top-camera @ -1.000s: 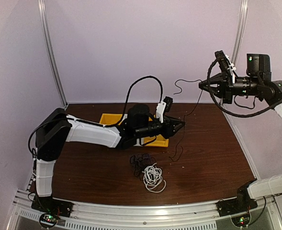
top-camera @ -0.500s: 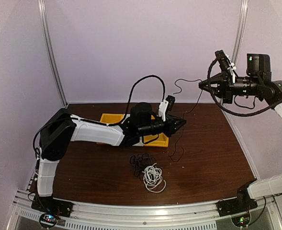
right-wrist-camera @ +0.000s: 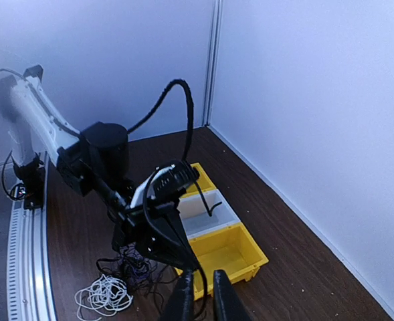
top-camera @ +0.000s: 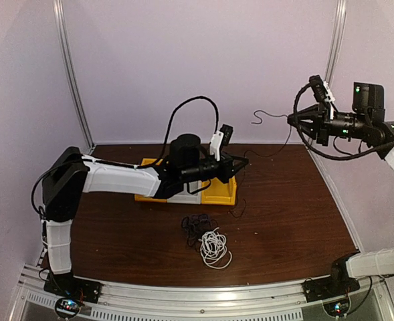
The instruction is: Untangle the cables
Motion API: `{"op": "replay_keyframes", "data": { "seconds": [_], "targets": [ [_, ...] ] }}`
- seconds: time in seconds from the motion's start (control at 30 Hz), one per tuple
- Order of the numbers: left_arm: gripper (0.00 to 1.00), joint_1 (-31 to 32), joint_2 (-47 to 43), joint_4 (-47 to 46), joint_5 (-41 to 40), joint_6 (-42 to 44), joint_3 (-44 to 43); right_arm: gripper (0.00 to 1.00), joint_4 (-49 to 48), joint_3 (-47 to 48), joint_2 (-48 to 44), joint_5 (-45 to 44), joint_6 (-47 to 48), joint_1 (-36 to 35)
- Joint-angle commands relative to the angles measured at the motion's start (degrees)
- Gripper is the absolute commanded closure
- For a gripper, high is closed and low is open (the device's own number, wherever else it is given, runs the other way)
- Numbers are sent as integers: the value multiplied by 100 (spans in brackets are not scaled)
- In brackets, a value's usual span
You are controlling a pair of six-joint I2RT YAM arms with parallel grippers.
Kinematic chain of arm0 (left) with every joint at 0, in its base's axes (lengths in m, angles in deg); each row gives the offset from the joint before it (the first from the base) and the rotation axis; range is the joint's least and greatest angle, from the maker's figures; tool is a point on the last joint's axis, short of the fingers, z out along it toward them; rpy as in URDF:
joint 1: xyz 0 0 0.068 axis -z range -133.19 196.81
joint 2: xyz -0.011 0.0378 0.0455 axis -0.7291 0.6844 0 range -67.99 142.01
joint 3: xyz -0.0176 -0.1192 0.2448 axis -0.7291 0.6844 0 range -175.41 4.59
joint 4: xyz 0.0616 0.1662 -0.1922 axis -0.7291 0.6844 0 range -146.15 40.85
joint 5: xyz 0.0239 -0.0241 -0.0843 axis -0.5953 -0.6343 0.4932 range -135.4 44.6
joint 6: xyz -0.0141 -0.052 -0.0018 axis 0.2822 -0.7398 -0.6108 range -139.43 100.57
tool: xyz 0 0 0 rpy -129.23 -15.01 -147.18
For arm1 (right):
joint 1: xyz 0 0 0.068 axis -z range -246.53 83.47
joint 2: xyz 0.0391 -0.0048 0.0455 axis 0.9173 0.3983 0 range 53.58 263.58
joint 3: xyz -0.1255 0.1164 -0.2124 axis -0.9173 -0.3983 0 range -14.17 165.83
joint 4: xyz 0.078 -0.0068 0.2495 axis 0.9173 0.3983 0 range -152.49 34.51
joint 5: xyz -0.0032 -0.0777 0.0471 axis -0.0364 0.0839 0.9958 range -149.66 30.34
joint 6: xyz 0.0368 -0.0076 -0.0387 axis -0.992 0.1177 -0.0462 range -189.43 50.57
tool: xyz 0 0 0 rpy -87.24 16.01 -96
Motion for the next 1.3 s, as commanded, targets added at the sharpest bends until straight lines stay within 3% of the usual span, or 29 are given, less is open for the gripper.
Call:
{"op": "replay_keyframes", "data": {
  "seconds": [0.0, 0.03, 0.17, 0.3, 0.4, 0.57, 0.87, 1.27],
  "targets": [
    [100, -109, -583, 612, -149, 322, -465, 73, -301, -919, -403, -425, -48, 429],
    [100, -110, -616, 951, -167, 348, -653, 62, -432, -1243, -502, -362, -125, 570],
    [100, -119, -851, 2267, -291, 520, -1242, 47, -1063, -2286, -841, 27, -431, 1195],
    [100, -187, -1042, 3688, -779, 1003, -1791, 44, -1606, -2942, -917, 166, -608, 1374],
    [100, -286, -1199, 4212, -1017, 1214, -1976, 43, -2129, -3484, -888, 315, -757, 1375],
    [100, -456, -1591, 4407, -1338, 1396, -1660, 42, -2228, -3979, -789, 190, -334, 1375],
    [100, -907, -2337, 4758, -1954, 1567, -1067, 42, -2122, -3933, -749, 58, -103, 1375],
    [100, -1882, -3112, 4784, -2017, 1702, -94, 41, -2028, -3914, -734, -44, 63, 1375]
  ]
}}
